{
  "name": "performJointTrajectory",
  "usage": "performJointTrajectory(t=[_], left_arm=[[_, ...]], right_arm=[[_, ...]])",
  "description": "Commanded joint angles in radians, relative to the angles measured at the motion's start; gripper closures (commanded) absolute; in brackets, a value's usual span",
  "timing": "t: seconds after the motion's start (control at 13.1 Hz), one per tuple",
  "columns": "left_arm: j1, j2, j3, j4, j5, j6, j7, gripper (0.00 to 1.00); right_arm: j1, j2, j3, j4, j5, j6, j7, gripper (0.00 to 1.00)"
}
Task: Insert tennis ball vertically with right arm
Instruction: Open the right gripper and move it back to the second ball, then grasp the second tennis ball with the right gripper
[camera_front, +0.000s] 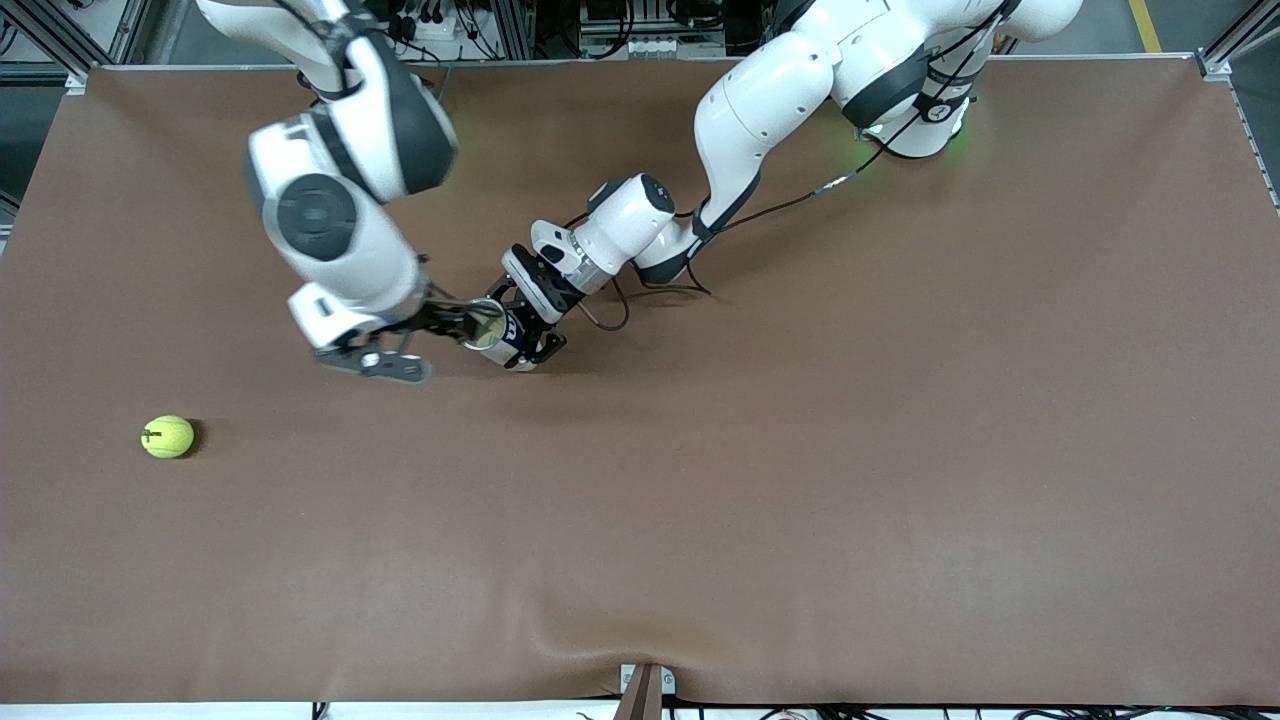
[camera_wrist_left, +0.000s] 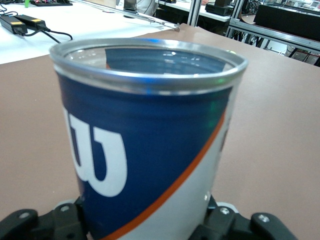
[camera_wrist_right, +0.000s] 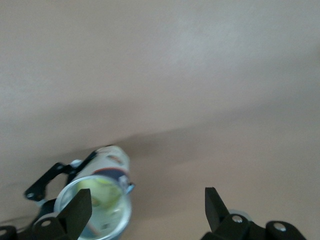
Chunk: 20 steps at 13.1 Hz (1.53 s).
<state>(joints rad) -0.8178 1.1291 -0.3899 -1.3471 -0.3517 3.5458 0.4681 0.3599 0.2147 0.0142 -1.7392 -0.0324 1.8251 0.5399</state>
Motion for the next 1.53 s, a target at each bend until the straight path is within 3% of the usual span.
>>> performJointTrajectory(t=[0.0,0.38,0.69,1.22,1.45], left_arm=[[-0.014,0.015,0.008,0.002,-0.023,0.007,-0.005,0.19],[-0.009,0.011,0.008,-0.021,-0.023,0.007,-0.003,0.17],[-0.006,0.008,0.008,-0.033,-0.024,0.007,-0.003,0.17],[-0.003,-0.015,0.009,-0.093,-0.023,0.008,-0.003,0.17],[-0.004,-0.014,0.009,-0.090,-0.023,0.008,-0.003,0.17]], right_arm=[[-0.129,-0.038,0.012,-0.013,-0.001,-0.020,-0.199,0.00],[-0.395,-0.026,0.012,-0.010,-0.001,0.026,-0.636,0.00],[-0.587,0.093,0.012,-0.011,-0.001,0.215,-0.906,0.00],[-0.710,0.319,0.012,-0.011,-0.001,0.566,-1.110,0.00],[-0.723,0.359,0.012,-0.013,-0.001,0.586,-1.152,0.00]])
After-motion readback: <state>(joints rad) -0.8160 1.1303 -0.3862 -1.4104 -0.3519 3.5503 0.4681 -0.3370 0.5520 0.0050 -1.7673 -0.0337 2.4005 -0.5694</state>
